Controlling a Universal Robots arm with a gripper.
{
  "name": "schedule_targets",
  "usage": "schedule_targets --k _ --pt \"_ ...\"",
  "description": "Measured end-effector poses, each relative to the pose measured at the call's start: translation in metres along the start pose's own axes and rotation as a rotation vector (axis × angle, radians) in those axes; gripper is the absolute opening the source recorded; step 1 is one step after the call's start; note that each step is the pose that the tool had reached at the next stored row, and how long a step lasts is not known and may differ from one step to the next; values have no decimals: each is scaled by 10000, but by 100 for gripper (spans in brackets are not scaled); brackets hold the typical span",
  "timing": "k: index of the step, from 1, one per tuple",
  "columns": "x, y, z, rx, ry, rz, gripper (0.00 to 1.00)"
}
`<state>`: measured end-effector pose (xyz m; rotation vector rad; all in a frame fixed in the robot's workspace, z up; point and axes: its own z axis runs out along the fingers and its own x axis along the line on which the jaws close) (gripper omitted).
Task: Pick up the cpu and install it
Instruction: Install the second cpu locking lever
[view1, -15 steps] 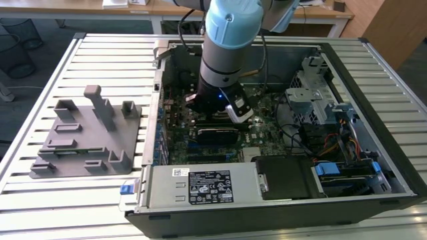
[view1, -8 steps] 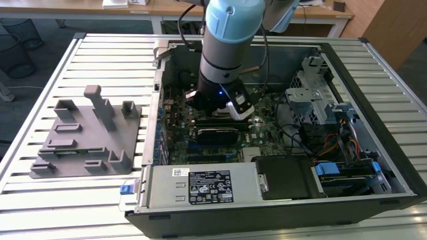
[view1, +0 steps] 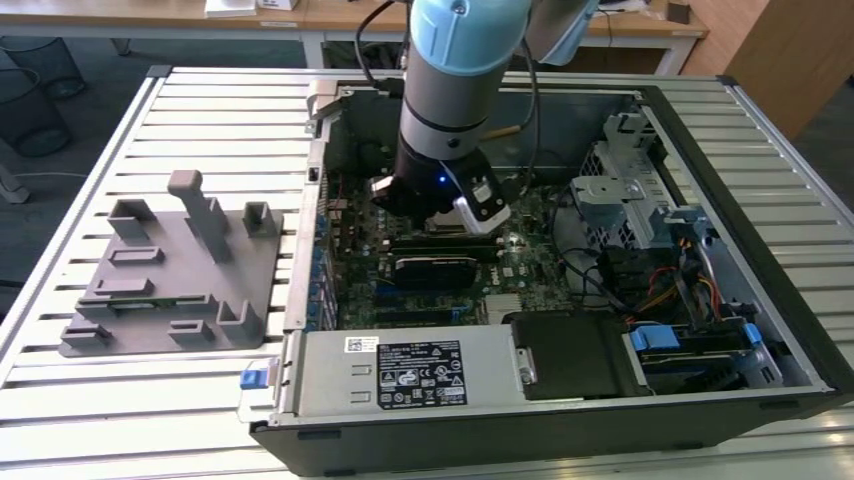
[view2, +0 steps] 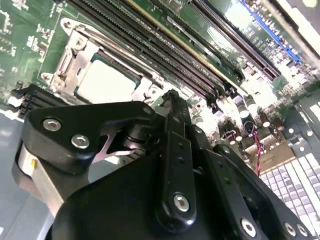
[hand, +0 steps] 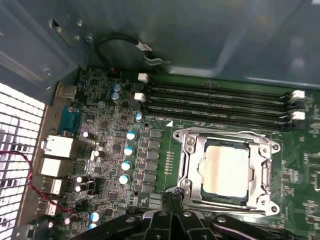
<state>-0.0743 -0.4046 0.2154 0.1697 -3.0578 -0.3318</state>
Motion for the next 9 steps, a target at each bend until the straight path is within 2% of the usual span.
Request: schedule_targets --k 1,4,9 --pt "2 8 -31 0 -12 -1 11" --pt "7 15 -60 -16 -42 -10 11" --pt "11 35 -150 -19 -44 -11 11"
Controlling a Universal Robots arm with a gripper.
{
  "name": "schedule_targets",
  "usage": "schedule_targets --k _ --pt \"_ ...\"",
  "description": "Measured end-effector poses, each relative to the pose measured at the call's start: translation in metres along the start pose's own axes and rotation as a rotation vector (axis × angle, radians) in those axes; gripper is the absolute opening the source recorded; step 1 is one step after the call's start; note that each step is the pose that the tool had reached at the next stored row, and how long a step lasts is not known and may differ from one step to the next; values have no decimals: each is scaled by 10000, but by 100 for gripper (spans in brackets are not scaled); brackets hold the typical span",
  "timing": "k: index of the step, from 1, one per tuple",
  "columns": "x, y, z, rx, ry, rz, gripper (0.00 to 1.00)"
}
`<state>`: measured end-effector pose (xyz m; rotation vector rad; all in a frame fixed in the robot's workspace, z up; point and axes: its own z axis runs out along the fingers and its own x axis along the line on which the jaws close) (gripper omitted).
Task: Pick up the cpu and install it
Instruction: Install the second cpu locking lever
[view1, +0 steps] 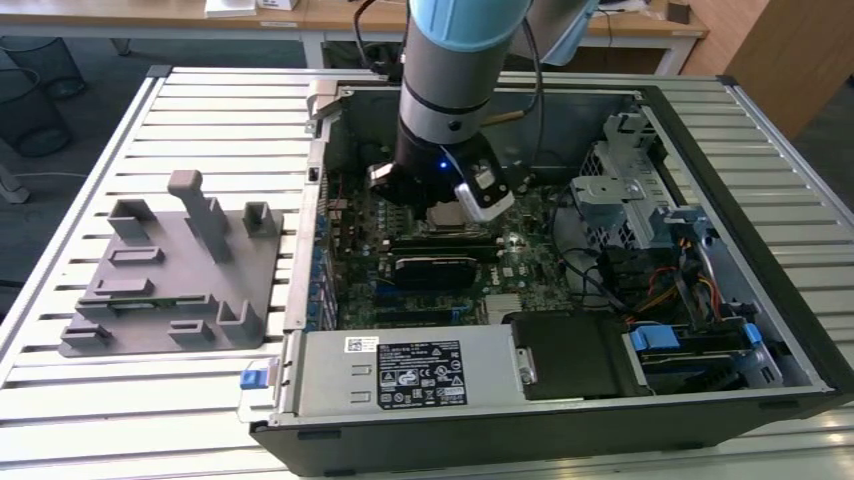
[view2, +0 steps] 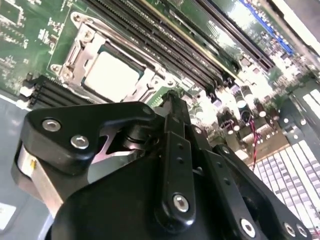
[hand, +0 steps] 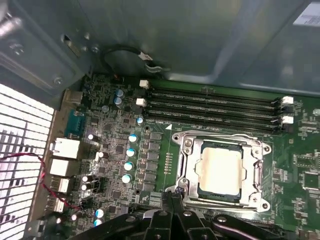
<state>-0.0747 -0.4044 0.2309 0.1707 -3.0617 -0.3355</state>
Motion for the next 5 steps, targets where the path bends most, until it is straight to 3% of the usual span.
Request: schedule_targets --k 5 --pt "4 18 -79 0 0 0 11"
